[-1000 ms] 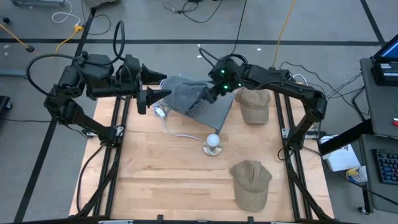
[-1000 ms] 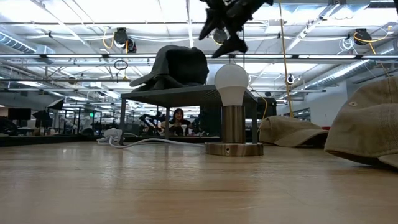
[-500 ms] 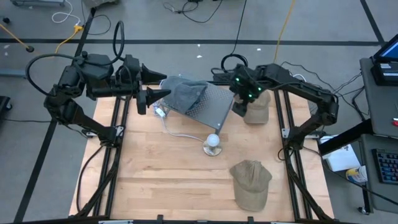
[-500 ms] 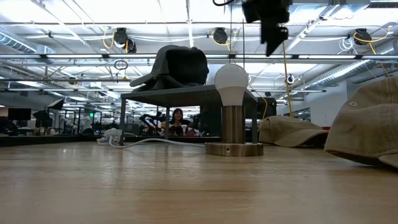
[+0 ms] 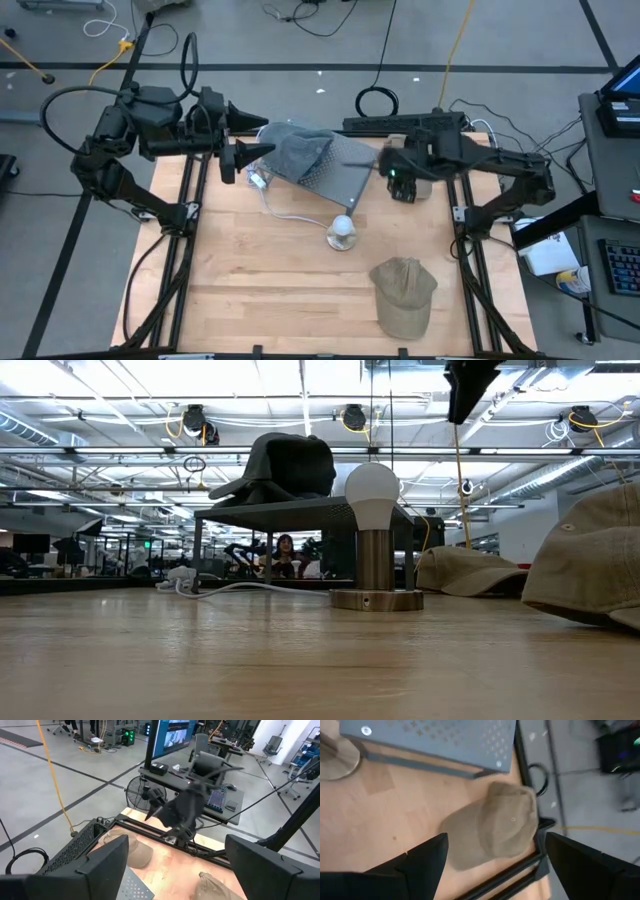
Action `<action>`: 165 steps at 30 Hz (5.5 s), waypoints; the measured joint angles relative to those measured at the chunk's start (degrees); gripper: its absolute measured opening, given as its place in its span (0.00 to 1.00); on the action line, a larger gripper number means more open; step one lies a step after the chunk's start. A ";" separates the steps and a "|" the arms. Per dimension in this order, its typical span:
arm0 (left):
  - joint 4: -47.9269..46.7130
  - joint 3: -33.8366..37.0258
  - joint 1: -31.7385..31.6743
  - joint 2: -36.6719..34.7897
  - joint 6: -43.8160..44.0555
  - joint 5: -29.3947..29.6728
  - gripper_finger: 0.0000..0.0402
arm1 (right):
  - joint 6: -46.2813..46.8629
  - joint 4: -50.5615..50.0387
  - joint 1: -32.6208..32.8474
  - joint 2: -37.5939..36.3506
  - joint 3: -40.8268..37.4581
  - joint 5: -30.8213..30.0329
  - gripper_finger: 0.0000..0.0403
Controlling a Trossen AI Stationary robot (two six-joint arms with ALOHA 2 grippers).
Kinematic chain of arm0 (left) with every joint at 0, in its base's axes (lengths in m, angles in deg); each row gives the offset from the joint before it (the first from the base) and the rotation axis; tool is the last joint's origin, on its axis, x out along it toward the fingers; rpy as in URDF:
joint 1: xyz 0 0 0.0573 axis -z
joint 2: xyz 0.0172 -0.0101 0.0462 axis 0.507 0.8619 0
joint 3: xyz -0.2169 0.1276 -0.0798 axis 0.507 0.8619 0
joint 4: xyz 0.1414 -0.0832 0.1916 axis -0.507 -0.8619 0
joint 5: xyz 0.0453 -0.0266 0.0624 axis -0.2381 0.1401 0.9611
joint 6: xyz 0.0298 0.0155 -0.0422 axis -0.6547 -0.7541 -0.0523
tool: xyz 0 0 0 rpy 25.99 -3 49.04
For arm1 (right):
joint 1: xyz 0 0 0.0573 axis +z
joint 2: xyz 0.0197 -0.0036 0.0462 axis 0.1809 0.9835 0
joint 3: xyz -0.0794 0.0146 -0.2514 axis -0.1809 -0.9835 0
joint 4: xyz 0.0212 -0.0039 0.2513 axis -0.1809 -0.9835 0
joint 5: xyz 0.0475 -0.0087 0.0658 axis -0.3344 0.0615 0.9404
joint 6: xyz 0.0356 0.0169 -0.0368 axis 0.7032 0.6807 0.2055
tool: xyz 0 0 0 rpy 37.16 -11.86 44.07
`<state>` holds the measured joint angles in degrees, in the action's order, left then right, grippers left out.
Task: Pick & Place hat
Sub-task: Put the top brown cap on the shelf
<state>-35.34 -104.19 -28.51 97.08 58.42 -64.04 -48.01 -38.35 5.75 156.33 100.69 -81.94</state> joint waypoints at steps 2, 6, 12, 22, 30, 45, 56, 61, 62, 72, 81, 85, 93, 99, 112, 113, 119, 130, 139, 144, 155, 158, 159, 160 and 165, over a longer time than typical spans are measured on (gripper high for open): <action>0.00 0.00 0.00 0.00 0.00 0.00 0.85 | 0.60 -0.06 2.63 -1.21 -2.63 -2.50 0.82; 0.02 0.00 0.00 0.00 0.19 0.00 0.84 | 6.96 -0.06 7.01 -4.70 -11.78 -4.06 0.82; 0.00 0.00 0.00 0.00 0.32 -0.02 0.85 | 15.82 3.06 14.16 -9.94 -28.02 -6.44 0.82; 0.00 0.00 -0.07 0.02 0.20 0.00 0.82 | 12.61 16.74 20.66 -10.96 -51.08 -8.30 0.82; -0.02 0.00 -0.07 0.02 0.12 0.00 0.84 | 11.27 19.49 16.48 -8.88 -51.76 -8.32 0.82; -0.34 0.00 -0.07 0.02 0.30 -0.97 0.81 | -1.39 36.91 3.80 -7.99 -55.63 -8.77 0.82; -0.57 0.00 -0.07 0.04 -0.09 -1.64 0.81 | -4.96 39.58 -4.61 2.15 -55.72 -10.15 0.82; -0.61 0.00 -0.07 0.04 -0.04 -1.94 0.78 | -5.93 40.49 -4.80 5.32 -55.72 -14.09 0.78; -0.69 0.00 -0.07 0.04 -0.04 -2.05 0.78 | -5.86 40.52 -4.80 5.65 -55.72 -14.57 0.75; -2.14 -0.02 -0.07 0.04 -0.04 -2.12 0.78 | -5.71 37.21 -4.60 5.17 -55.11 -15.94 0.21; -2.01 -0.02 -0.04 0.04 0.72 -2.14 0.74 | 1.12 22.31 -4.31 1.41 -51.04 -17.19 0.03; -1.91 -0.02 -0.51 0.04 1.86 -4.91 0.74 | 3.88 14.62 -2.44 -3.91 -47.30 -15.97 0.02; -1.89 -0.02 -3.68 0.04 6.52 -13.56 0.78 | 9.07 0.27 2.93 -13.81 -35.55 -18.43 0.01; -1.95 -0.02 -6.70 0.04 11.03 -14.55 0.80 | 4.50 -0.20 6.04 -17.29 -26.06 -24.34 0.01; -2.21 -0.09 -14.28 0.55 26.76 -16.55 0.81 | -35.61 22.38 9.97 -17.84 -17.75 -52.09 0.01; -1.97 -0.09 -14.92 0.79 27.74 -16.53 0.81 | -40.10 26.65 10.44 -18.05 -17.75 -52.08 0.01; -1.43 -0.06 -18.80 2.28 34.86 -20.11 0.81 | -58.13 50.43 13.94 -19.58 -17.73 -47.28 0.01; 2.25 -0.04 -27.53 6.90 44.43 -33.92 0.81 | -88.58 93.76 15.43 -18.87 -17.73 -30.06 0.01; 12.66 0.02 -33.19 11.33 50.05 -50.61 0.81 | -98.18 96.77 15.68 -17.61 -17.73 -32.28 0.01; 21.24 0.00 -33.24 11.24 52.21 -54.15 0.81 | -95.43 99.92 12.35 -19.45 -17.75 -33.86 0.01; 27.98 -0.04 -37.31 10.75 60.60 -57.85 0.81 | -100.64 95.67 16.03 -21.49 -17.75 -30.18 0.02; 27.03 -0.04 -38.07 10.90 60.65 -59.04 0.81 | -102.25 92.74 18.60 -20.89 -17.75 -30.61 0.03; 26.42 -0.04 -38.10 10.91 60.68 -59.09 0.81 | -102.19 92.46 19.41 -20.69 -17.77 -30.62 0.03; 25.29 -0.04 -38.13 10.91 60.64 -59.08 0.81 | -102.12 92.43 20.10 -20.58 -17.77 -30.62 0.03; 17.25 -0.04 -37.99 10.97 57.63 -59.19 0.81 | -101.88 92.61 23.22 -20.34 -17.77 -30.72 0.01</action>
<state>-18.09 -104.24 -66.50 108.05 116.05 -123.22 -149.89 54.25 28.97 135.99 82.92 -112.66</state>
